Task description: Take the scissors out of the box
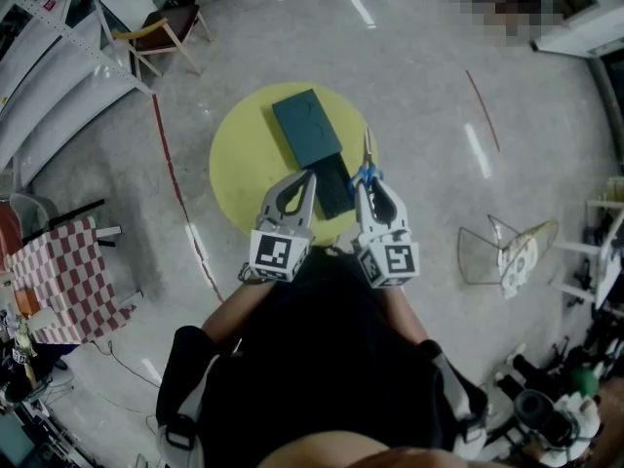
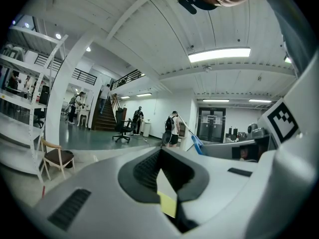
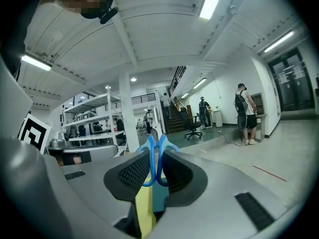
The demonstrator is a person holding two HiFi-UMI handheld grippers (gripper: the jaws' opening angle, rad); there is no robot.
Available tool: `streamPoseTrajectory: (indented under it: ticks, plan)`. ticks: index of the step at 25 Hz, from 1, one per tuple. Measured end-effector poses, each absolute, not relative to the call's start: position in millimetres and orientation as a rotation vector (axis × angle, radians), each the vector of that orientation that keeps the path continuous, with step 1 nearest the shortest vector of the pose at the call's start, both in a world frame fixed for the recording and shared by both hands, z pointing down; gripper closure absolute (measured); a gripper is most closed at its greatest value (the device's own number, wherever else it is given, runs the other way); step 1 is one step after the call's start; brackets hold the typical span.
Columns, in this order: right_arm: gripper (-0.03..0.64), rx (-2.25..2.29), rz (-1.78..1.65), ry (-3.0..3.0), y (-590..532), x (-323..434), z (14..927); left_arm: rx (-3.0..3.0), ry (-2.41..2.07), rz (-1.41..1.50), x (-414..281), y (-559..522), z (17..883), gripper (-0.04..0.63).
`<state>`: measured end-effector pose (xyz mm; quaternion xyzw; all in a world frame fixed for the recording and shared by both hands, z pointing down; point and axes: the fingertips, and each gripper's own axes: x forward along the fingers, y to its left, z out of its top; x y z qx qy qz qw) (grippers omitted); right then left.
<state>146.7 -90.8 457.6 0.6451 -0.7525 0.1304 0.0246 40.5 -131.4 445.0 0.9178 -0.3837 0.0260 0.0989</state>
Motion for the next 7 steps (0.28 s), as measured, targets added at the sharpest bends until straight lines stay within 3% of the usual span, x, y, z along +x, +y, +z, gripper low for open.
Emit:
streamPoseTrajectory:
  ticks: [7]
  plan:
    - [0.534, 1.988, 0.407, -2.324, -88.8, 144.5, 458.9, 2.724, -1.134, 0.099, 39.2, -129.3, 448.2, 0.601]
